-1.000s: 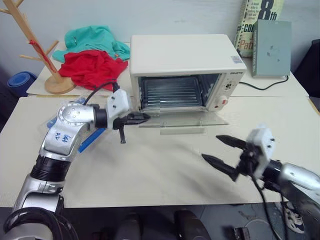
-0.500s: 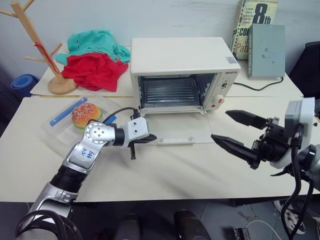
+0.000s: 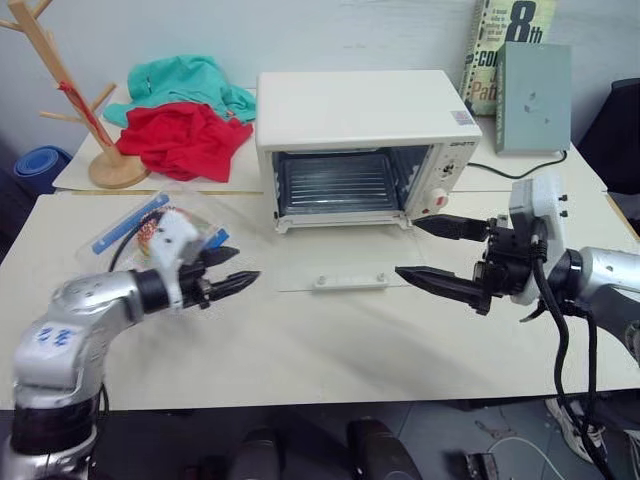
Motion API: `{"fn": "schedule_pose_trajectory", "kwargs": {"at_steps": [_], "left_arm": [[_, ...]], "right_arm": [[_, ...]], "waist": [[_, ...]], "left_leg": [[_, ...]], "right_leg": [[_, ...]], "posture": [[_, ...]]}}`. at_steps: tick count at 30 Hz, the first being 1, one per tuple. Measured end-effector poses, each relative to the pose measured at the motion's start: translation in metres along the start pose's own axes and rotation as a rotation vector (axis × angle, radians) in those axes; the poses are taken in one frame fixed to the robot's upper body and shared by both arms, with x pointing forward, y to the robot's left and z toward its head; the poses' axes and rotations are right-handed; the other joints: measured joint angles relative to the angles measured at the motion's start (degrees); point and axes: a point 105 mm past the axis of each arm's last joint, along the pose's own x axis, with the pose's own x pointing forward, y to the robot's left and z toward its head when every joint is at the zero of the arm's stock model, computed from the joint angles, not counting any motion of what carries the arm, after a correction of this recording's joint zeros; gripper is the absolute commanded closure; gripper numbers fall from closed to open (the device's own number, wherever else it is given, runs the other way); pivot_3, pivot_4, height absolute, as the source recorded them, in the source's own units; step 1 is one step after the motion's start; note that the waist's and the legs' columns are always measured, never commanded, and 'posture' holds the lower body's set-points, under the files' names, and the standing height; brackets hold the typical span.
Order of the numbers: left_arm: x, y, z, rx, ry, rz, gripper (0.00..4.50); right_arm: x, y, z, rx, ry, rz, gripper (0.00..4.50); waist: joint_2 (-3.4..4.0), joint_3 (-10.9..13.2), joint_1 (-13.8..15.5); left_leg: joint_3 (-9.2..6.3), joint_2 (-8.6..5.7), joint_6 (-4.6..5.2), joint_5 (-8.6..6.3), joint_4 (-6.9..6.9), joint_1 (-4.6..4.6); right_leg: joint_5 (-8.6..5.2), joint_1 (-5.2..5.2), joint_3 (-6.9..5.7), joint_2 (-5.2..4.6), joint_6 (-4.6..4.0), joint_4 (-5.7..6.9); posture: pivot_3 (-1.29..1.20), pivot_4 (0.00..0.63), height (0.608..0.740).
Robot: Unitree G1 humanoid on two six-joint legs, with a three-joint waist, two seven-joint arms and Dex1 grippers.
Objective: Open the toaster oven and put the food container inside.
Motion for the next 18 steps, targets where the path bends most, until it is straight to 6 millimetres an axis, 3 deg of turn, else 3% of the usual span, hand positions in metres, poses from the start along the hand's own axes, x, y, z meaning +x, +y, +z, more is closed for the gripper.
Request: {"fn": "schedule_pose_trajectory", "kwargs": {"at_steps": [1,6,10,14,16,18], "left_arm": [[-0.01,0.0,0.0,-0.03,-0.021,0.037,0.02],[-0.059,0.028,0.003,-0.154,-0.125,0.366,0.02],[-0.096,0.058,-0.007,-0.363,-0.194,0.624,0.02],[-0.11,0.09,-0.022,-0.549,-0.16,0.844,0.02],[-0.109,0.107,-0.023,-0.676,-0.191,0.945,0.02],[-0.103,0.111,-0.025,-0.709,-0.165,0.973,0.02]], "right_arm": [[0.002,-0.002,0.0,-0.006,0.001,0.012,0.0],[0.012,-0.009,-0.001,-0.013,-0.007,0.059,0.0],[0.017,-0.012,0.001,-0.031,-0.012,0.088,0.0],[0.02,-0.01,-0.001,-0.031,-0.012,0.114,0.0],[0.022,-0.009,0.0,-0.034,-0.018,0.118,0.0],[0.023,-0.009,0.0,-0.034,-0.024,0.12,0.0]], "waist": [[-0.05,0.0,0.0],[-0.09,0.1,0.3],[-0.17,0.1,0.7],[-0.31,0.2,0.7],[-0.47,0.2,0.8],[-0.53,0.2,0.7]], "left_leg": [[-0.03,-0.01,-0.01,-0.01,0.0,0.0],[-0.12,-0.12,-0.03,0.0,0.0,0.01],[-0.26,-0.24,-0.1,0.04,0.03,0.01],[-0.43,-0.4,-0.15,0.1,0.03,0.0],[-0.53,-0.48,-0.16,0.15,0.03,-0.01],[-0.54,-0.52,-0.17,0.14,0.01,-0.05]], "right_leg": [[0.0,0.02,-0.05,-0.04,-0.01,0.0],[-0.01,0.06,-0.21,-0.16,-0.02,0.0],[-0.01,0.11,-0.44,-0.25,-0.01,0.01],[0.0,0.15,-0.56,-0.29,-0.02,0.03],[0.0,0.18,-0.86,-0.29,-0.02,0.04],[0.03,0.17,-1.01,-0.57,-0.01,0.04]], "posture": [[0.0,0.15,0.74],[0.0,0.15,0.74],[0.0,0.15,0.74],[0.0,0.15,0.74],[0.0,0.15,0.74],[0.0,0.15,0.74]]}}
